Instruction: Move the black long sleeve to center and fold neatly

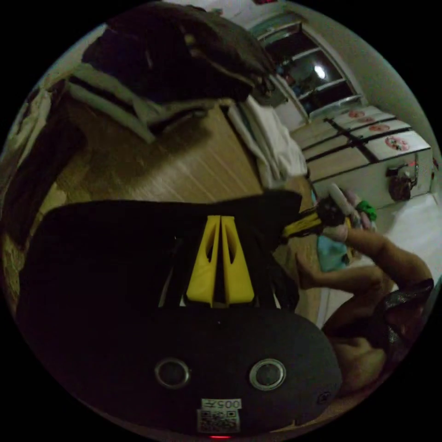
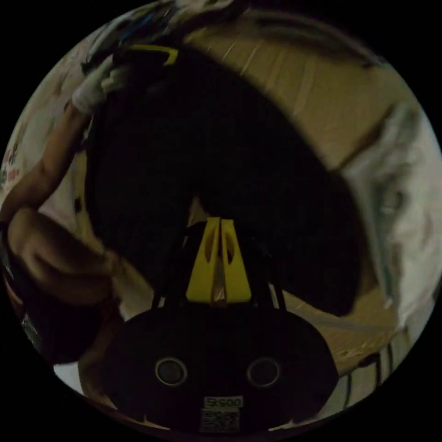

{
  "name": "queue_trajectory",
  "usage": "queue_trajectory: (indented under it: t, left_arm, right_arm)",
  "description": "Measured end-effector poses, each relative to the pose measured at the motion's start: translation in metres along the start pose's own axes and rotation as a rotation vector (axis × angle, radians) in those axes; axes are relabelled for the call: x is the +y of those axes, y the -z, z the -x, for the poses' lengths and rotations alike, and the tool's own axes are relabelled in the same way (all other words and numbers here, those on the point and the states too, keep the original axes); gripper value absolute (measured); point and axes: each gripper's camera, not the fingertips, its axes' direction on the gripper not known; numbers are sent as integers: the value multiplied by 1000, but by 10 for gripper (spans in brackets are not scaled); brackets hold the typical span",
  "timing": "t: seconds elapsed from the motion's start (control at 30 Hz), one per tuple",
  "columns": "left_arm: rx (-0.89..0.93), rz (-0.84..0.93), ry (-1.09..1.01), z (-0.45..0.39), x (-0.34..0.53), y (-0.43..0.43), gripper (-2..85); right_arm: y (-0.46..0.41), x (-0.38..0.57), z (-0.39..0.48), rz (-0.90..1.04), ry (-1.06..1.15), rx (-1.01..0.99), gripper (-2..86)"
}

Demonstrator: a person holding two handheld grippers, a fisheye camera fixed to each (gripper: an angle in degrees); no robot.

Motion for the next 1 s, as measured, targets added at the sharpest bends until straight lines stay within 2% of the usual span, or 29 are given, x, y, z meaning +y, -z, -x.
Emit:
queue_trajectory:
  t: [0.13,0.23,0.4,0.47,0.6,0.77,0.93,1.0]
  left_arm:
    - [10,-321,118,19,-37,11,-7]
    - [6,-388,162,19,-44,0,-7]
    - [-81,-325,124,-8,-42,-44,-7]
    - [-74,-210,75,-27,-44,-74,-7]
    - [-130,-101,-12,-52,-48,-111,-6]
    - [50,-11,16,-46,-63,-151,1]
    - [118,16,-65,-49,-73,-155,23]
    - [169,37,-117,-53,-74,-158,39]
  right_arm:
    - [60,67,-56,-332,-239,166,-9]
    - [74,119,-87,-373,-356,205,-5]
    - [66,193,-129,-388,-499,93,56]
    - [63,218,-141,-427,-532,35,75]
    - [61,269,-163,-466,-640,33,82]
    - [72,320,-192,-571,-747,66,87]
    - [93,350,-219,-532,-679,165,129]
    - [96,356,-229,-517,-628,125,131]
